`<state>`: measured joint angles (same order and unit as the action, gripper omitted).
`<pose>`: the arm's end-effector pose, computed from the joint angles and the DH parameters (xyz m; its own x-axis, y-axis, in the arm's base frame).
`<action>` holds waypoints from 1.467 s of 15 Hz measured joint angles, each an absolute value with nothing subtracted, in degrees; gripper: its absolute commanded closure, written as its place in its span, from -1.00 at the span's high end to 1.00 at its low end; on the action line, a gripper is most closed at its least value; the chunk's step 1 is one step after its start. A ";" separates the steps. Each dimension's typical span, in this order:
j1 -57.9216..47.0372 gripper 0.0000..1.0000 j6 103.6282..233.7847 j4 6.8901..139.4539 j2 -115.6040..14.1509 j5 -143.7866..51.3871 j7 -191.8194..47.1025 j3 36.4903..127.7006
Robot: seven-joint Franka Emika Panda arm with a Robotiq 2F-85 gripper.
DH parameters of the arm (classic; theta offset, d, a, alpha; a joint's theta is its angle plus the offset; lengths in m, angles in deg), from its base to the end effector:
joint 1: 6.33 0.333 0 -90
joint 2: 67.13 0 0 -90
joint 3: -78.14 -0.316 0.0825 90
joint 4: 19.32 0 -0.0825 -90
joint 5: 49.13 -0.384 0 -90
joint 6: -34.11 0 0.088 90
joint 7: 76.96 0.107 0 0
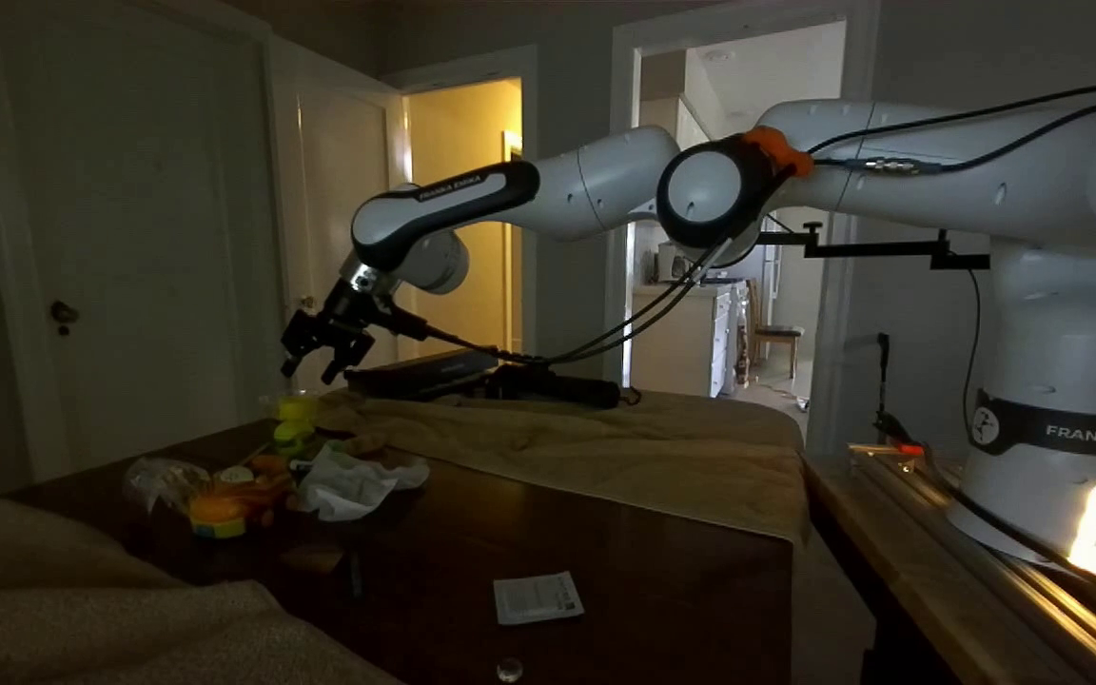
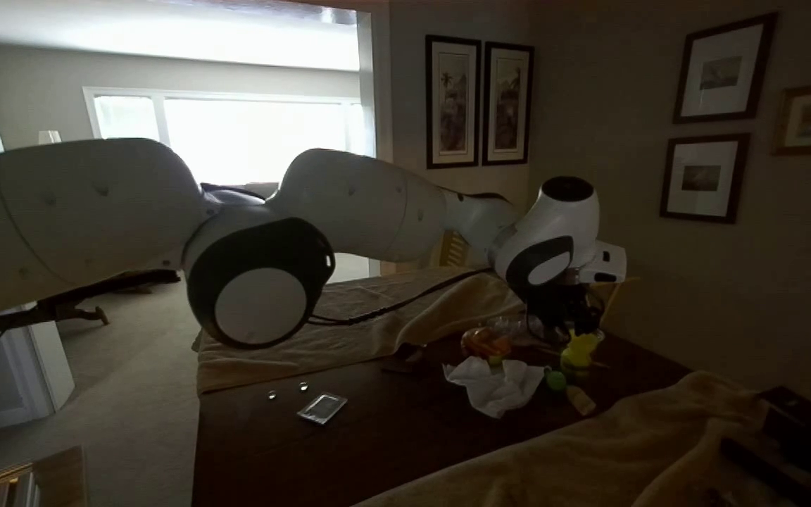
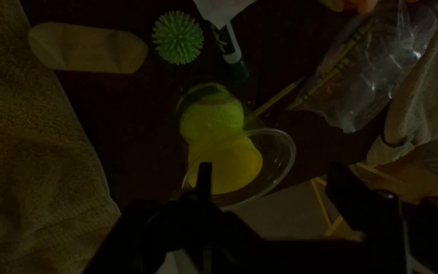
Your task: Take the yellow bowl out of the clear cup.
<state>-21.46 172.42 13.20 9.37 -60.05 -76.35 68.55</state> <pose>0.8285 -0.1715 0.2334 0.7931 -0.4143 0.4464 -0.2775 -0.8983 -0.3408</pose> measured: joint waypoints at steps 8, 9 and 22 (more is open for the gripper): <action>-22.28 -0.33 172.42 12.65 10.63 -60.05 -76.31 67.51; -22.29 -0.34 172.42 12.65 10.73 -60.05 -76.31 67.43; -22.31 -0.19 175.00 10.46 11.88 -60.05 -77.76 65.35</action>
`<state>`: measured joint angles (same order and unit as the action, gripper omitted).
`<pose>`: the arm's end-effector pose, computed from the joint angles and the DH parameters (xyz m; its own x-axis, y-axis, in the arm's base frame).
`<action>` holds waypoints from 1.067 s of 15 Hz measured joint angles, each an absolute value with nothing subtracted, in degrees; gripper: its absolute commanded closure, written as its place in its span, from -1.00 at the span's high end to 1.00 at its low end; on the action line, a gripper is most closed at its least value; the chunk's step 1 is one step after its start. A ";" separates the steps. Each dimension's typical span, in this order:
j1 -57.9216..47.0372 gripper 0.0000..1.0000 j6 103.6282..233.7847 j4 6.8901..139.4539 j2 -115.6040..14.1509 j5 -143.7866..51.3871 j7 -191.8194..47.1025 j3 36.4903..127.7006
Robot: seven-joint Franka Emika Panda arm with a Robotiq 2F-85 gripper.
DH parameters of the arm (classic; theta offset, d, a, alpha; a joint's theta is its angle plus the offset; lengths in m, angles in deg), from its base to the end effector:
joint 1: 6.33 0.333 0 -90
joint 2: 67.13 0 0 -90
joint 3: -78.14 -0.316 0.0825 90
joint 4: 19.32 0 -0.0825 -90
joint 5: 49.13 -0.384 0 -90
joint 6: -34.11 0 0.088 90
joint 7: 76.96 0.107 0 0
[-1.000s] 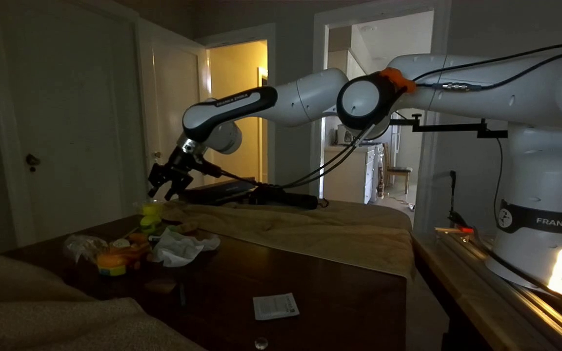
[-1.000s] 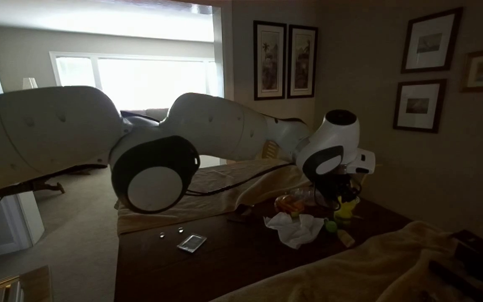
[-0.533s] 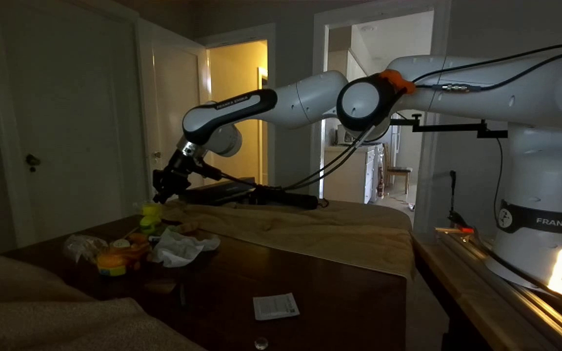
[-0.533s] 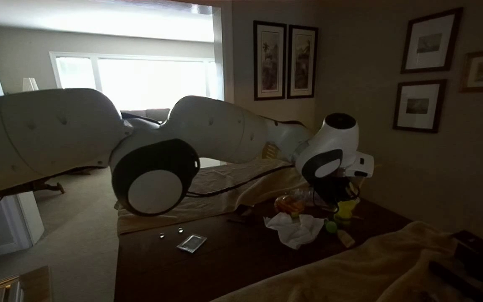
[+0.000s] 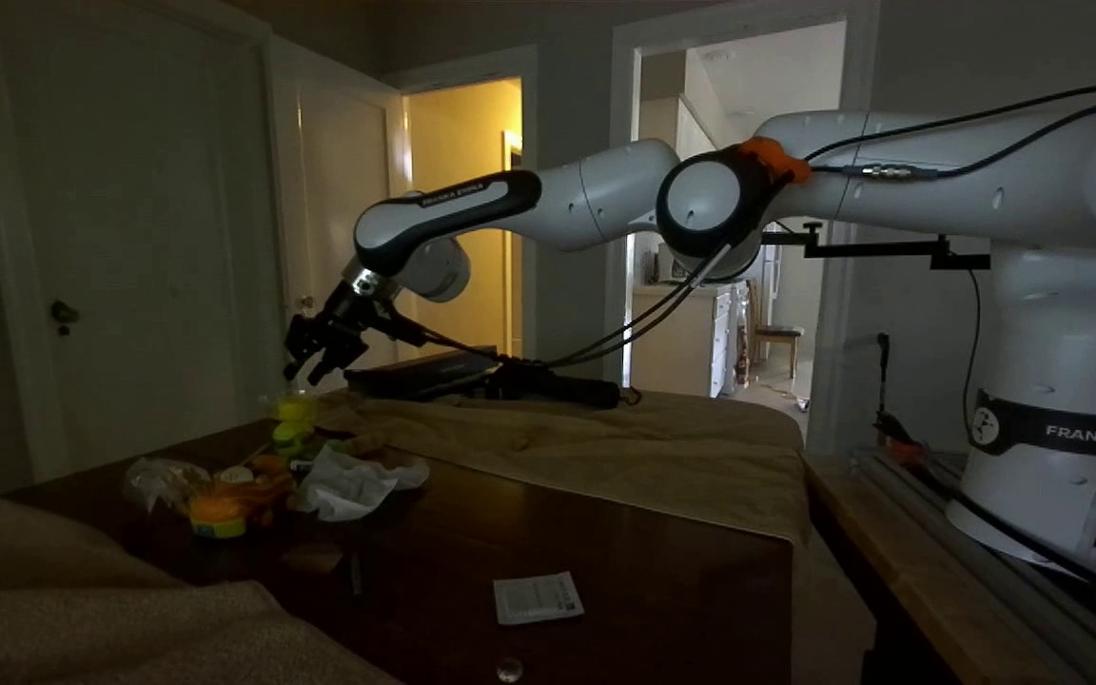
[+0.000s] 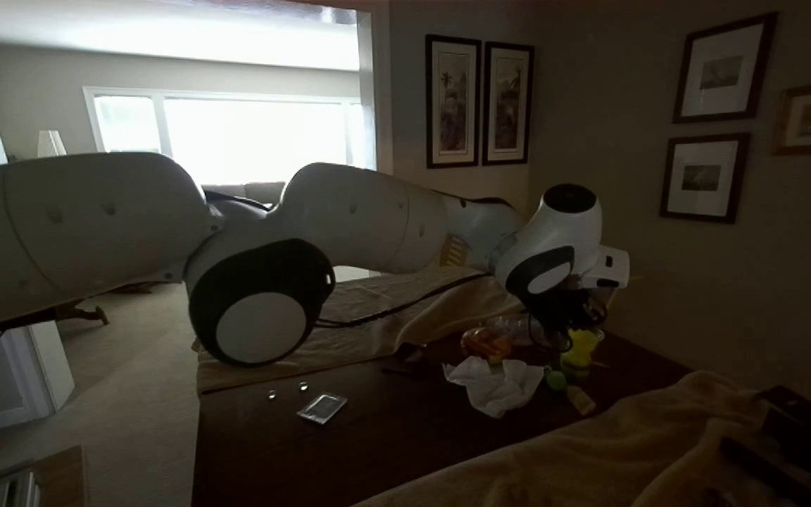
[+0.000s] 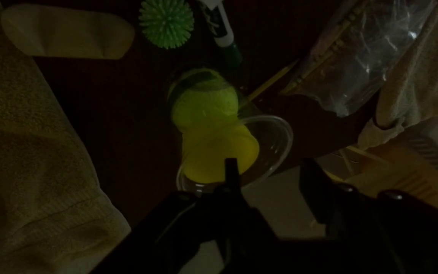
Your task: Take the yellow bowl out of the clear cup.
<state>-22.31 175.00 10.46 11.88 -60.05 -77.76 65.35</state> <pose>0.8299 -0.1757 0.2293 0.7607 -0.4337 0.4831 -0.2626 -0.8861 -0.3820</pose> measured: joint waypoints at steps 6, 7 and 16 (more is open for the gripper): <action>-22.27 -0.09 175.36 10.31 12.65 -59.83 -82.33 64.38; -22.20 -0.04 175.47 10.31 12.89 -59.63 -83.37 64.53; -22.03 -0.15 175.92 10.23 13.19 -58.91 -90.21 67.81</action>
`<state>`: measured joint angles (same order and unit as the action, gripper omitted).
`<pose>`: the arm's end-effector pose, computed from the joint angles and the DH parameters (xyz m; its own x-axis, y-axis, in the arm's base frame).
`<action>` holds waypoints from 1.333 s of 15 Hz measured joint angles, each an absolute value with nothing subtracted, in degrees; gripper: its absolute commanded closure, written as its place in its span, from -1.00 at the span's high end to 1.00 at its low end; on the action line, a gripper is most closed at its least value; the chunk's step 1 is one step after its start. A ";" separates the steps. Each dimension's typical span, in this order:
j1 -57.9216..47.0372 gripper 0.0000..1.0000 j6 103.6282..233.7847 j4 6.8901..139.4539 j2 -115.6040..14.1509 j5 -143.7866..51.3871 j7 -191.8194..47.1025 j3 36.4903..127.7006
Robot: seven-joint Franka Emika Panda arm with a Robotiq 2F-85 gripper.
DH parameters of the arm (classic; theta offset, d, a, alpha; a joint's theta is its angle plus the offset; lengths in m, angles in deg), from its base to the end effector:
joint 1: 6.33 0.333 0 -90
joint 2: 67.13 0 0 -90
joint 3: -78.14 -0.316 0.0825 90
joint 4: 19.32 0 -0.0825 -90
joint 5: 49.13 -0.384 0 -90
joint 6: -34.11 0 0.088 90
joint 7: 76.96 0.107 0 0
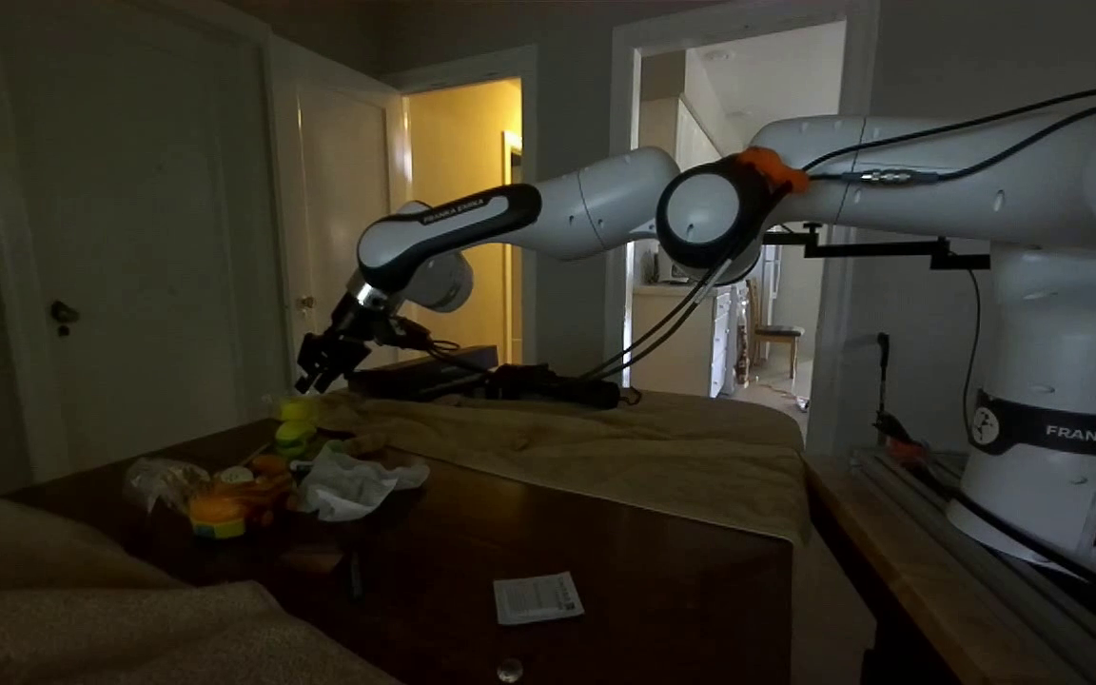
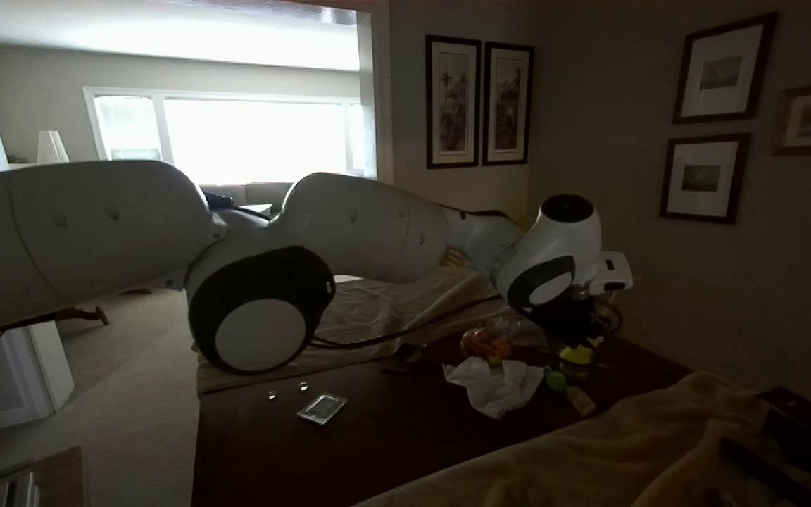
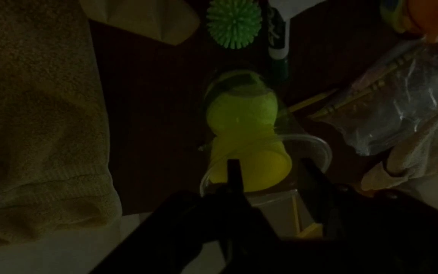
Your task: Take the yellow bowl out of the clear cup.
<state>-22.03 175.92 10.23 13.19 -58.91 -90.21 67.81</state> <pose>0.8263 -0.1833 0.2118 0.8090 -0.2026 0.5518 -0.0998 -0.9724 -0.2107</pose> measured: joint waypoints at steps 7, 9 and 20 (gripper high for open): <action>-21.58 -0.24 175.92 10.22 13.19 -58.86 -91.47 68.68; -21.41 -0.26 175.90 10.22 13.20 -58.87 -91.86 68.35; -19.98 -0.31 175.02 10.14 15.23 -58.93 -95.93 64.19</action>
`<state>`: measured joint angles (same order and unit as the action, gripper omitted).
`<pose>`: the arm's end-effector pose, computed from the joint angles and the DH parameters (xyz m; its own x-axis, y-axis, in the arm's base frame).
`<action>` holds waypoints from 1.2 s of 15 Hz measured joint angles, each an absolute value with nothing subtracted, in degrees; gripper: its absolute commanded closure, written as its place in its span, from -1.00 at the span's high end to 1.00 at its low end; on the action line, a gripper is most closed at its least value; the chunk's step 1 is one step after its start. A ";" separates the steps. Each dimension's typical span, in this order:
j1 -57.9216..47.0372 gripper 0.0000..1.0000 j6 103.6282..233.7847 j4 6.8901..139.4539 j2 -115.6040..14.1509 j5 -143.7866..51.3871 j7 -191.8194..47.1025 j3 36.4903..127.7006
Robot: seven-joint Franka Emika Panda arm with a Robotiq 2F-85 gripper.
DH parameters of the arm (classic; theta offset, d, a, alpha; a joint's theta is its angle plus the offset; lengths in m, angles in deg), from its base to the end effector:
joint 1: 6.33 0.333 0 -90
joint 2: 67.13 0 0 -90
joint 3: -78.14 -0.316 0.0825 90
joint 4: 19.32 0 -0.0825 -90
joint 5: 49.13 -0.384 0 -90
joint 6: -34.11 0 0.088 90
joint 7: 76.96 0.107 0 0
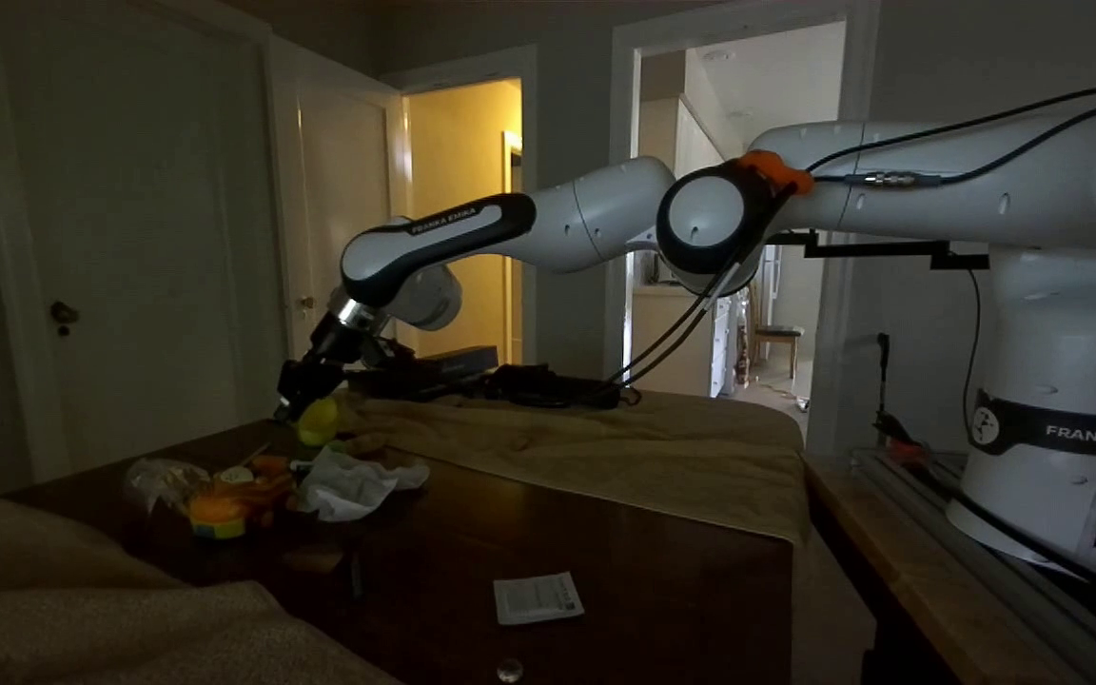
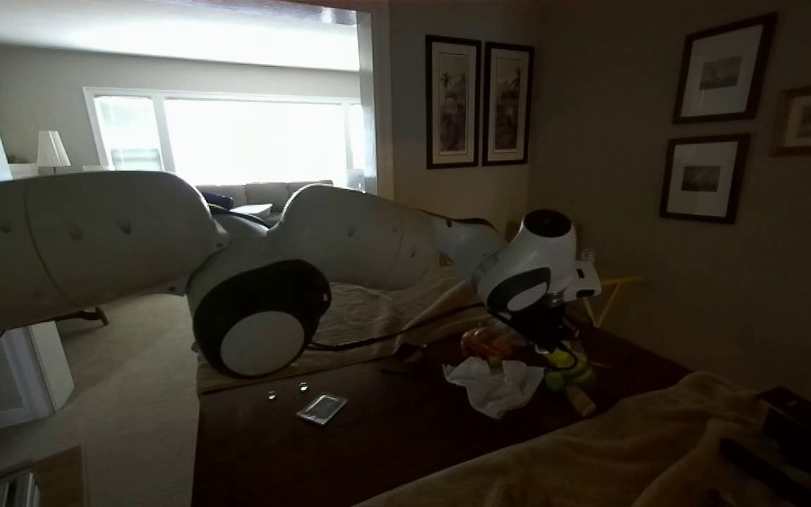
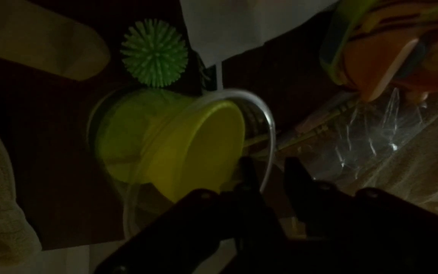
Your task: Take the yellow bowl out of the clear cup.
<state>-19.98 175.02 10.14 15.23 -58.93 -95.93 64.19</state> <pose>0.8306 -0.1356 0.1841 0.8374 -0.1037 0.5366 0.0250 -0.9736 -0.2270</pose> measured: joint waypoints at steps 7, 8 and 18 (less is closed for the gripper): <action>-20.29 -0.12 174.05 5.76 15.35 -58.93 -96.05 65.05; -20.43 -0.07 174.16 5.76 15.17 -58.93 -96.05 65.22; -21.18 -0.17 174.21 5.93 15.11 -58.93 -96.05 67.20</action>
<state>-21.18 174.21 5.93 15.11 -58.93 -96.05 67.20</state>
